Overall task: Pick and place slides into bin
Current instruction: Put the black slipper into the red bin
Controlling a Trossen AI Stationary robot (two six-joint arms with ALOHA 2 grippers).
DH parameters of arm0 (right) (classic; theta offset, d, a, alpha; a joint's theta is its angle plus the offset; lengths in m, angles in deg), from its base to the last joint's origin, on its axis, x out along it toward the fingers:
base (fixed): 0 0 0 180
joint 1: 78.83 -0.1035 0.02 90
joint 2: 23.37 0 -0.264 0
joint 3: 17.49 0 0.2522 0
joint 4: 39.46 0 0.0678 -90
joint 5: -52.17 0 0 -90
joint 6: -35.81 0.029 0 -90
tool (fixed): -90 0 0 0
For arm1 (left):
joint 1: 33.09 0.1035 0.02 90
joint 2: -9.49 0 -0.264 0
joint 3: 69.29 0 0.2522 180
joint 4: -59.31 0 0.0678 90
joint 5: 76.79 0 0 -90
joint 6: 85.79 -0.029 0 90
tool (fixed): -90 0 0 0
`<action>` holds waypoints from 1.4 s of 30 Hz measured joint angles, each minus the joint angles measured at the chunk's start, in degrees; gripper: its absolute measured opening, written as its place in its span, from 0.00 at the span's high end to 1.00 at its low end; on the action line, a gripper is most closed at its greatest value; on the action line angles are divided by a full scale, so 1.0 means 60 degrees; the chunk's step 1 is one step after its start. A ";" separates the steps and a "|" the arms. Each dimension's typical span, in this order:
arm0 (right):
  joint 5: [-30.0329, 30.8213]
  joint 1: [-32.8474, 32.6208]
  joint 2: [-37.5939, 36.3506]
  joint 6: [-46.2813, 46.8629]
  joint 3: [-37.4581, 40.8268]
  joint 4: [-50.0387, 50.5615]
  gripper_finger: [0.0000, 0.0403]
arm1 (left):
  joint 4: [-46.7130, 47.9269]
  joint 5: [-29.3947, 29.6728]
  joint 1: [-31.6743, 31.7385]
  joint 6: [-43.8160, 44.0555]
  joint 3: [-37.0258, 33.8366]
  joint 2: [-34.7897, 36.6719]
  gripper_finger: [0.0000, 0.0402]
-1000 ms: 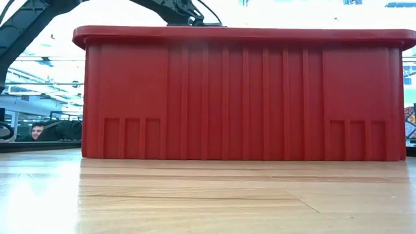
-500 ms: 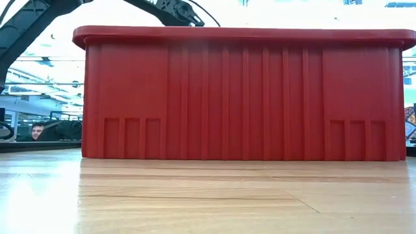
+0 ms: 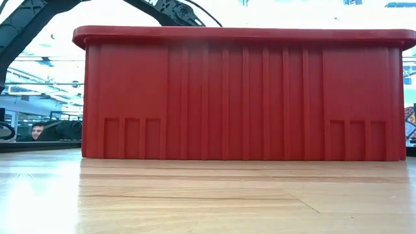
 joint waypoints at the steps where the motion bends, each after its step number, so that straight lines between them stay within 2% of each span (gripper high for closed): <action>1: 0.0000 0.0001 0.0000 0.0000 -0.0001 0.0000 1.00 | -0.0002 -0.0011 -0.0055 -0.0015 0.0000 0.0000 1.00; 9: 0.0000 0.0000 0.0000 -0.0001 0.0000 0.0000 1.00 | 0.0188 0.0305 -0.0157 0.0199 0.0000 0.0000 1.00; 13: -0.0033 0.0000 0.0000 0.0000 -0.0002 0.0000 1.00 | 0.0285 0.0332 -0.0056 -0.0235 0.0000 0.0129 1.00; 27: -0.0043 0.0000 -0.0064 -0.0036 -0.0004 0.0222 1.00 | 0.0080 0.1391 0.0279 -0.0870 0.0000 0.1726 1.00; 34: -0.0044 0.0002 -0.0185 -0.0301 -0.0004 0.0741 1.00 | -0.0388 0.1752 0.0035 -0.3012 0.0000 0.3873 1.00; 39: -0.0079 0.0004 -0.0445 -0.0347 -0.0004 0.1092 1.00 | -0.1164 0.1516 -0.0770 -0.2744 0.0004 0.5956 1.00; 42: -0.0336 0.0004 -0.0668 -0.0248 -0.0004 0.1352 1.00 | -0.1382 0.1696 -0.1876 -0.2946 0.0029 0.6881 1.00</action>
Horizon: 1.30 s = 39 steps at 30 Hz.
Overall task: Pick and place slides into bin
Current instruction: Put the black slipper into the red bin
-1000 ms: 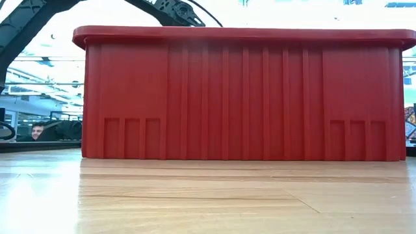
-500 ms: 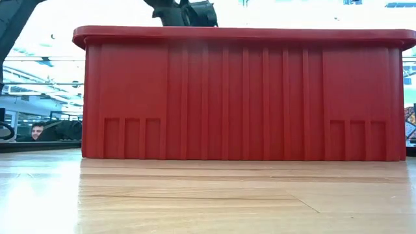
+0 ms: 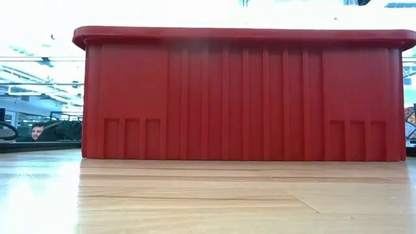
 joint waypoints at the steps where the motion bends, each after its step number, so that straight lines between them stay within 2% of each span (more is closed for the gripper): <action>1: -0.0138 0.0000 -0.0067 -0.0016 0.0000 0.0078 1.00 | 0.0116 0.0258 -0.0476 -0.0173 0.0000 0.0200 1.00; 4: -0.0509 -0.0001 -0.0223 -0.0330 -0.0004 0.0380 1.00 | 0.0887 0.1628 -0.1828 0.0270 -0.0004 0.0480 1.00; 7: -0.0735 0.0000 -0.0326 -0.0718 -0.0004 0.0646 1.00 | 0.2455 0.2678 -0.2920 0.2428 -0.0011 0.0521 1.00; 10: -0.0746 -0.0004 -0.0331 -0.0877 -0.0004 0.0805 1.00 | 0.4045 0.2837 -0.3979 0.4666 -0.0147 0.0405 1.00; 14: -0.0742 -0.0004 -0.0314 -0.0703 -0.0004 0.0626 1.00 | 0.4615 0.2773 -0.5262 0.6614 -0.1198 0.0429 1.00; 19: -0.0735 -0.0004 -0.0308 -0.0176 -0.0004 0.0597 1.00 | 0.3837 0.1980 -0.6835 0.9534 -0.3136 0.0802 1.00; 24: -0.0497 -0.0004 -0.0304 -0.0110 -0.0004 0.0200 1.00 | 0.3156 0.1659 -0.7766 1.2539 -0.4907 0.0802 0.98; 30: 0.0103 -0.0001 -0.0304 -0.0172 -0.0004 -0.0238 1.00 | 0.2643 0.0174 -0.8745 1.6169 -0.6628 0.0794 0.90; 33: 0.0101 -0.0002 -0.0304 -0.0138 -0.0004 -0.0242 1.00 | 0.1439 0.0174 -0.9483 1.6699 -0.6989 0.0794 0.81; 36: 0.0110 -0.0003 -0.0304 0.0233 -0.0004 -0.0244 1.00 | 0.0387 0.0841 -1.0137 1.6775 -0.7241 0.0798 0.68; 39: 0.0110 0.0000 -0.0304 0.0409 -0.0004 -0.0288 1.00 | 0.0109 0.1399 -1.0580 1.7024 -0.7315 0.0798 0.54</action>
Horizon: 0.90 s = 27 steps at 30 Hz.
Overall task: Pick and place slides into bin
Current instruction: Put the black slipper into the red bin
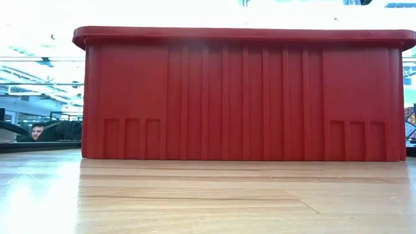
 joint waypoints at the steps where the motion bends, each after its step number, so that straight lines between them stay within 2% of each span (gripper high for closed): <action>1: 0.0003 0.0000 0.0000 0.0081 0.0000 -0.0007 1.00 | -0.0029 0.0081 -0.0107 0.0075 0.0000 0.0000 0.49; 4: 0.0007 0.0000 0.0004 0.0199 0.0000 -0.0007 1.00 | 0.0014 0.0086 -0.0323 0.0149 0.0000 0.0000 0.35; 7: 0.0007 -0.0002 0.0004 0.0203 0.0000 -0.0007 1.00 | 0.0498 -0.0414 -0.0487 0.0760 0.0000 -0.0078 0.24; 11: 0.0007 -0.0002 0.0007 0.0185 0.0000 -0.0007 1.00 | 0.0957 -0.1390 -0.0858 0.2033 -0.0011 -0.0114 0.17; 16: 0.0011 -0.0002 0.0007 0.0060 0.0004 0.0000 1.00 | 0.0266 -0.1780 -0.0869 0.2439 -0.0007 -0.0072 0.17; 24: 0.0011 -0.0003 0.0007 -0.0353 0.0004 0.0003 1.00 | -0.0105 -0.3091 0.0212 0.2835 -0.0007 -0.0058 0.23; 27: 0.0011 0.0000 0.0007 -0.0347 0.0004 0.0007 1.00 | -0.0075 -0.3109 0.0550 0.2683 -0.0007 -0.0058 0.25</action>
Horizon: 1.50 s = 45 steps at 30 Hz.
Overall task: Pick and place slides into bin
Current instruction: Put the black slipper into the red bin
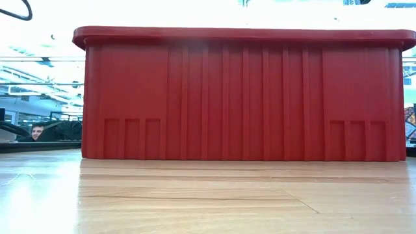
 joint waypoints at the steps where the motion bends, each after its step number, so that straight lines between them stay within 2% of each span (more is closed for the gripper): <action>1: 0.0000 -0.0004 0.0000 0.0000 0.0000 0.0000 1.00 | -0.0003 0.0037 0.0049 -0.0123 0.0000 0.0000 0.25; 13: -0.0029 0.0000 0.0000 0.0007 0.0004 0.0029 1.00 | -0.0021 0.0760 -0.0266 -0.2402 -0.0031 -0.0087 0.32; 17: -0.0033 -0.0004 0.0000 0.0011 0.0004 0.0012 1.00 | -0.0482 0.0371 -0.0560 -0.1853 -0.0613 -0.0085 0.32; 22: -0.0046 -0.0001 0.0000 0.0078 0.0004 -0.0011 1.00 | -0.3089 0.0597 -0.0858 -0.1293 -0.1682 -0.0086 0.32; 25: -0.0051 0.0000 0.0000 0.0205 0.0004 -0.0011 1.00 | -0.4043 0.0807 -0.0865 -0.1114 -0.2151 -0.0087 0.32; 35: -0.0051 0.0000 0.0000 0.0259 0.0004 -0.0164 1.00 | -0.3834 0.0799 -0.0866 -0.1369 -0.2268 -0.0087 0.32; 39: -0.0051 -0.0003 0.0000 0.0259 0.0004 -0.0164 1.00 | -0.3816 0.0728 -0.0868 -0.1735 -0.2269 -0.0087 0.42; 45: -0.0051 -0.0003 0.0000 0.0259 0.0004 -0.0160 1.00 | -0.3769 0.0735 -0.0865 -0.1980 -0.2269 -0.0087 0.72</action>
